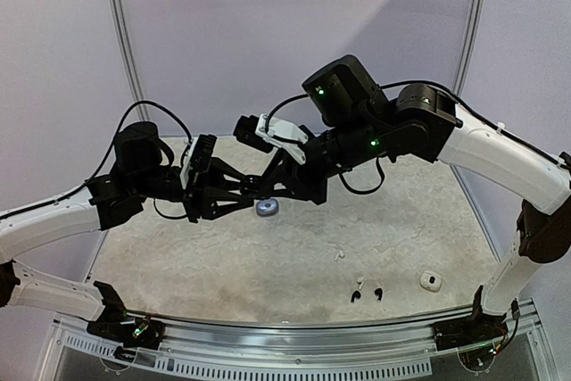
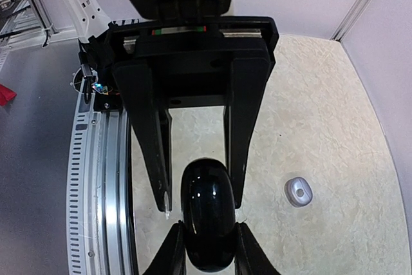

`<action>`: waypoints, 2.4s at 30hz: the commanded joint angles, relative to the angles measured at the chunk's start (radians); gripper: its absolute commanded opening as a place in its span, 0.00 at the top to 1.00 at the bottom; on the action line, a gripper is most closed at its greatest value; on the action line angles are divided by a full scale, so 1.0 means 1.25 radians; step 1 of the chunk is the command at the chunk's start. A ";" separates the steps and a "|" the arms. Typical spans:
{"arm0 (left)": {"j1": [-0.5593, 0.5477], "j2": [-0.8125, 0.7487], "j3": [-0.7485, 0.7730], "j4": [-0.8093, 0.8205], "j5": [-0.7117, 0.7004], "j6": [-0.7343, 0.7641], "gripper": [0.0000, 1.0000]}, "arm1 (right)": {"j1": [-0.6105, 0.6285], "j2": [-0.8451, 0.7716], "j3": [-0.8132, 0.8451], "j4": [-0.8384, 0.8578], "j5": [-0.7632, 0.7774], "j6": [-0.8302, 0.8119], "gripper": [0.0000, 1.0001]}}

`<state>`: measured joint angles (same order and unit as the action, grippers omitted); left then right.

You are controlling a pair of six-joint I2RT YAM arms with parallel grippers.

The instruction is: Insert the wireless bluetooth earbuds into the charging case

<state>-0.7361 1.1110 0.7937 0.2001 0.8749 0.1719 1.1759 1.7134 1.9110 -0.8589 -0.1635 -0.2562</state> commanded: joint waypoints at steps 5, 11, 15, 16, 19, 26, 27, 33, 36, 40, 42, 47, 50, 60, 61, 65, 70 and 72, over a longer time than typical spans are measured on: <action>-0.004 -0.002 -0.022 0.005 -0.014 0.012 0.70 | 0.004 -0.002 0.021 0.014 0.016 -0.009 1.00; -0.004 0.006 -0.015 0.008 -0.009 0.019 0.86 | 0.004 0.000 0.021 0.014 0.017 -0.010 1.00; -0.004 0.007 -0.014 0.009 -0.009 0.021 1.00 | 0.003 -0.005 0.021 0.018 0.019 -0.012 1.00; -0.004 0.007 -0.015 0.010 -0.009 0.021 1.00 | 0.003 -0.005 0.021 0.019 0.021 -0.011 1.00; -0.004 0.007 -0.017 0.017 -0.008 0.021 1.00 | 0.003 -0.004 0.019 0.022 0.022 -0.010 1.00; -0.004 -0.002 -0.031 0.041 -0.018 0.019 1.00 | 0.004 -0.013 -0.012 0.052 0.063 0.008 0.76; -0.003 -0.003 -0.035 0.051 -0.019 0.017 1.00 | 0.003 -0.016 -0.020 0.062 0.072 0.010 0.73; -0.004 -0.009 -0.047 0.077 -0.013 0.022 1.00 | 0.003 -0.033 -0.042 0.093 0.103 0.015 0.58; -0.004 -0.011 -0.049 0.076 -0.011 0.031 1.00 | 0.003 -0.033 -0.041 0.099 0.111 0.014 0.52; -0.005 -0.014 -0.053 0.064 -0.009 0.066 1.00 | 0.004 -0.034 -0.041 0.112 0.157 0.018 0.50; -0.006 -0.016 -0.054 0.058 -0.009 0.083 1.00 | 0.002 -0.033 -0.039 0.114 0.182 0.018 0.49; -0.009 -0.018 -0.059 0.025 -0.008 0.136 1.00 | -0.004 -0.040 -0.037 0.125 0.184 0.029 0.49; -0.011 -0.021 -0.063 0.012 -0.015 0.153 1.00 | -0.006 -0.046 -0.038 0.133 0.179 0.037 0.49; -0.012 -0.027 -0.070 0.014 -0.019 0.158 1.00 | -0.013 -0.042 -0.043 0.139 0.166 0.049 0.49; -0.012 -0.028 -0.071 0.016 -0.019 0.157 1.00 | -0.014 -0.040 -0.043 0.137 0.166 0.051 0.49; -0.012 -0.034 -0.081 0.052 -0.021 0.128 1.00 | -0.016 -0.032 -0.045 0.126 0.166 0.057 0.49; -0.012 -0.032 -0.100 0.122 -0.031 0.034 1.00 | -0.018 -0.029 -0.046 0.122 0.174 0.063 0.49; -0.012 -0.029 -0.117 0.169 -0.039 -0.003 1.00 | -0.022 -0.028 -0.048 0.116 0.176 0.066 0.49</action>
<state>-0.7414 1.0863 0.6846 0.2958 0.8230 0.2726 1.1645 1.6840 1.8591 -0.7105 0.0235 -0.1917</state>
